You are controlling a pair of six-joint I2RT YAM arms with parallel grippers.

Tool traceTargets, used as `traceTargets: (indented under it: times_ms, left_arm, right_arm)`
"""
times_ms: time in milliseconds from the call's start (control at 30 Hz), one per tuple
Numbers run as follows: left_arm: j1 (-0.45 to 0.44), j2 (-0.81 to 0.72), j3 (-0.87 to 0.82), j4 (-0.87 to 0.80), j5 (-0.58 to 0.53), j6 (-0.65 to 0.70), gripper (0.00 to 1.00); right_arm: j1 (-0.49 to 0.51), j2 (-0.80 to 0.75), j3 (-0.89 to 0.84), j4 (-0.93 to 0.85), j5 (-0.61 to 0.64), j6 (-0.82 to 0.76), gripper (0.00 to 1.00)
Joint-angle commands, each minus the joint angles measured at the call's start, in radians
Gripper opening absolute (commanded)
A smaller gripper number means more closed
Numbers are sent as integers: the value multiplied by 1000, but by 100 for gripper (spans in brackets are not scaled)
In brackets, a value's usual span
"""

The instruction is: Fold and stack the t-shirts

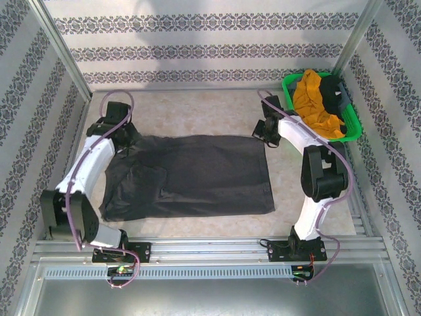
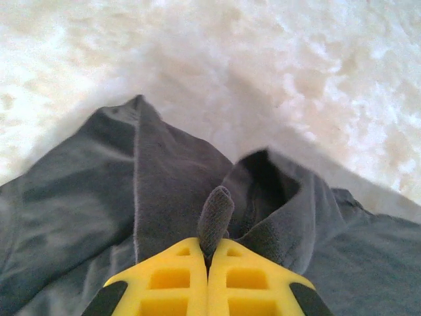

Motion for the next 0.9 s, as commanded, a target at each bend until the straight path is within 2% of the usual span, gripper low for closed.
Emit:
traceTargets:
  times_ms: [0,133,400,667,867]
  left_arm:
    - [-4,-122,-66,-71,-113,-56,0]
    - [-4,-249,-153,-144,-166,-92,0]
    - [-4,-441,-291,-253,-169,-174,0]
    - [-3,-519,-357,-320,-154,-216,0]
    - [-5,-524,-365,-378,-145,-235,0]
  right_arm:
    - [1,-76,-75,22,25,-31,0]
    - [1,-136,-152,27,18,-42,0]
    - [7,-246,-304,27,29,-64,0]
    - [10,-304,-377,13,37,-58,0]
    - [10,-313,-396,-12,42,-53,0]
